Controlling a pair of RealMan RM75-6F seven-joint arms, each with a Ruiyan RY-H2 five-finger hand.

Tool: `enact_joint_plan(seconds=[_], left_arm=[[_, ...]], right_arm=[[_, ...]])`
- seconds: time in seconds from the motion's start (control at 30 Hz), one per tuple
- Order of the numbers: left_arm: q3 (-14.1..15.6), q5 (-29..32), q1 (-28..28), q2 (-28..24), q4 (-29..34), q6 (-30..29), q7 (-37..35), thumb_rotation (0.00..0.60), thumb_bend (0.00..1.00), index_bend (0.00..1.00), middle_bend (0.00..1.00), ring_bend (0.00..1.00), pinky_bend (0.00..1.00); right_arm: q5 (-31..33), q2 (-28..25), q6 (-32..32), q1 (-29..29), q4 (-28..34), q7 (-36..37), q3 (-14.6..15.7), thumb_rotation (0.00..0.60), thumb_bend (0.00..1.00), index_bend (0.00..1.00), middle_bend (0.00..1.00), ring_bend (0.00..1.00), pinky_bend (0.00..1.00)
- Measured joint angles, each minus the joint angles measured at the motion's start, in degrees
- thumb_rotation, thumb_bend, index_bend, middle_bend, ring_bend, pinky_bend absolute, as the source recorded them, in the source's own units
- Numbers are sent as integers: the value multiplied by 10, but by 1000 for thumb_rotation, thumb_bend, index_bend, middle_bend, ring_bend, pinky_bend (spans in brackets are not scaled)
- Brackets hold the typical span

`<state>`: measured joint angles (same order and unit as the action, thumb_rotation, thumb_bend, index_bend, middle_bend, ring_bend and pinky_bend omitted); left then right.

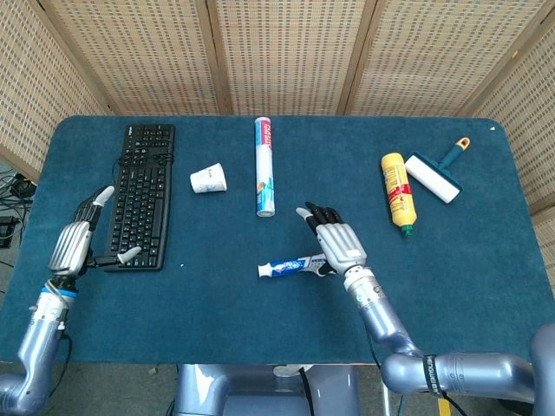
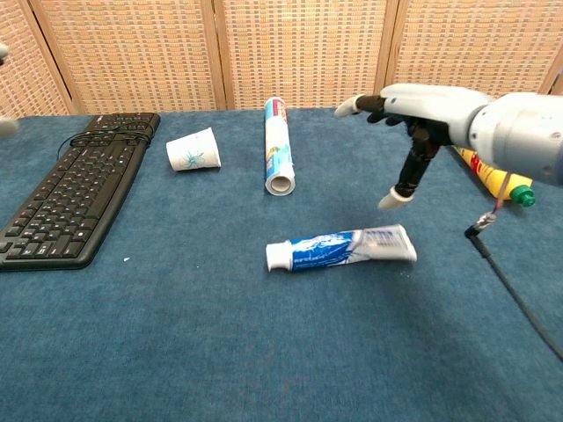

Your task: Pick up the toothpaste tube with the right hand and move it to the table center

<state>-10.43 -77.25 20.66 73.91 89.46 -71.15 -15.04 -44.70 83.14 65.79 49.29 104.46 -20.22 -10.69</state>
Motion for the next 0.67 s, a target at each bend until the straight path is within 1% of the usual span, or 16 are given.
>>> enact_joint_plan(seconds=[0.07, 0.13, 0.2, 0.27, 0.33, 0.37, 0.47, 0.57, 0.67], left_arm=[[12, -3, -14, -18, 13, -12, 18, 466, 0, 0, 0, 0, 0], [23, -7, -28, -33, 27, -26, 33, 521, 0, 0, 0, 0, 0], [36, -14, -46, -50, 43, -45, 53, 547, 0, 0, 0, 0, 0], [50, -22, -64, -65, 56, -65, 75, 588, 0, 0, 0, 0, 0], [60, -31, -80, -73, 63, -84, 95, 600, 0, 0, 0, 0, 0], [67, -36, -89, -77, 67, -96, 109, 600, 0, 0, 0, 0, 0], [84, -52, -112, -85, 72, -125, 141, 600, 0, 0, 0, 0, 0], [98, -70, -132, -88, 73, -153, 163, 600, 0, 0, 0, 0, 0], [108, -85, -148, -88, 71, -173, 172, 600, 0, 0, 0, 0, 0]], right_arm=[[-32, -13, 15, -14, 7, 3, 10, 600, 0, 3, 0, 0, 0], [-66, -24, 31, -27, 11, 6, 21, 600, 0, 4, 0, 0, 0], [-115, -37, 54, -45, 9, 9, 38, 600, 0, 3, 0, 0, 0], [-172, -50, 81, -66, 1, 13, 59, 600, 0, 2, 0, 0, 0], [-225, -61, 108, -88, -11, 19, 79, 600, 0, 1, 0, 0, 0], [-259, -68, 129, -106, -22, 24, 94, 600, 0, 0, 0, 0, 0], [-329, -83, 186, -157, -59, 38, 129, 600, 0, 0, 0, 0, 0], [-369, -93, 238, -207, -96, 51, 154, 600, 0, 0, 0, 0, 0], [-398, -99, 274, -247, -130, 61, 170, 600, 0, 0, 0, 0, 0]])
